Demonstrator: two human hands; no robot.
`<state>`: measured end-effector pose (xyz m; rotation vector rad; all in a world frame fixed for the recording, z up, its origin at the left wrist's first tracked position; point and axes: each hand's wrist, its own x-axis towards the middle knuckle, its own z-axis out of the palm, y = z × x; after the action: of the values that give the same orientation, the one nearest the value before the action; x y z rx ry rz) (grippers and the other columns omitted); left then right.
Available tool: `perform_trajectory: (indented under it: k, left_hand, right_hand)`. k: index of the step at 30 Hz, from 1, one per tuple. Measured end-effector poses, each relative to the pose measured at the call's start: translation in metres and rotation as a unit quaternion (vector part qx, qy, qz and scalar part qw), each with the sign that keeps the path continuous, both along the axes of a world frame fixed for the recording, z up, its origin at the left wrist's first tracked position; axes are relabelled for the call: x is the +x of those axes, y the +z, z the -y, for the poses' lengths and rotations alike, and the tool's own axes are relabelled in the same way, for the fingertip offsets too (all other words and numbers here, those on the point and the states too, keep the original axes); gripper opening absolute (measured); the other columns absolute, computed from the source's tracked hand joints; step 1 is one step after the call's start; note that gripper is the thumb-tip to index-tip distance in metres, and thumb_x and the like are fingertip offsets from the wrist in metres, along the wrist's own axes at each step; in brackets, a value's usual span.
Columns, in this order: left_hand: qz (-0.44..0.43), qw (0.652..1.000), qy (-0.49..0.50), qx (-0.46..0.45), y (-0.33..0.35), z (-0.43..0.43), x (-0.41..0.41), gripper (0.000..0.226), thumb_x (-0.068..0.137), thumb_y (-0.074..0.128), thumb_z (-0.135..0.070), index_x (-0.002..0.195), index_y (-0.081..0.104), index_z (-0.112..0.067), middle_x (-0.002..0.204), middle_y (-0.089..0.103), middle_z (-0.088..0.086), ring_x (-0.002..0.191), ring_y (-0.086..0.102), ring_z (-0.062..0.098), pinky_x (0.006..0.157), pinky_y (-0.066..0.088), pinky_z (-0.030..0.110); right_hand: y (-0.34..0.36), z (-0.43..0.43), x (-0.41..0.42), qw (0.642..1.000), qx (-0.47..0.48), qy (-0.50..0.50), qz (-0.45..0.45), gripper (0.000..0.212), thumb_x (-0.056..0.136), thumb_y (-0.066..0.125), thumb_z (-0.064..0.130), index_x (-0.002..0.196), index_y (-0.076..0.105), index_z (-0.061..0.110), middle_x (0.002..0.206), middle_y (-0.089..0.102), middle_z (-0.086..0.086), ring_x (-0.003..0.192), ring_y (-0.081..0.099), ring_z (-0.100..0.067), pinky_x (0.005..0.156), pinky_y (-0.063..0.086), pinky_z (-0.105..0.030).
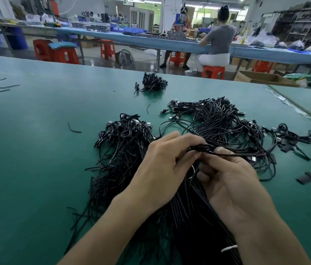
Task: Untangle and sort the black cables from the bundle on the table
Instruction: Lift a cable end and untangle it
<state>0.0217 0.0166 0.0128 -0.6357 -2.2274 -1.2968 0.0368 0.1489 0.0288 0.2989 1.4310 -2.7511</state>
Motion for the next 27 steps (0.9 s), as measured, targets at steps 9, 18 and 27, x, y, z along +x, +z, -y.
perform_trajectory:
  k: [9,18,27]
  left_hand:
    - [0.107,0.982,-0.088,0.129,0.008,-0.001,0.004,0.032,0.090,0.052,-0.051,0.089,0.068,-0.024,0.073,0.061,0.009,0.063,0.051,0.016,0.055,0.041,0.035]
    - [0.153,0.983,-0.045,0.090,0.002,0.007,-0.002,0.040,0.079,0.082,-0.029,0.104,0.054,-0.043,0.092,0.067,-0.016,0.078,0.060,0.002,0.065,0.045,0.021]
    - [0.164,0.970,-0.055,0.171,0.005,-0.001,0.004,0.004,0.090,0.071,-0.016,0.088,0.068,-0.015,0.070,0.072,0.004,0.059,0.070,0.021,0.054,0.056,0.030]
  right_hand:
    - [-0.002,-0.001,0.002,0.990,0.093,-0.004,-0.102,0.030,0.089,0.061,-0.003,0.074,0.047,0.020,0.061,0.057,0.004,0.051,0.046,-0.005,0.045,0.042,-0.017]
    - [0.001,-0.012,0.000,0.969,0.186,-0.013,-0.163,0.035,0.090,0.062,-0.005,0.075,0.044,0.021,0.061,0.060,0.007,0.049,0.044,-0.009,0.047,0.042,-0.018]
    - [0.003,-0.009,0.002,0.957,0.210,-0.015,-0.199,0.037,0.087,0.064,-0.008,0.071,0.046,0.019,0.069,0.064,0.003,0.051,0.047,-0.009,0.051,0.046,-0.015]
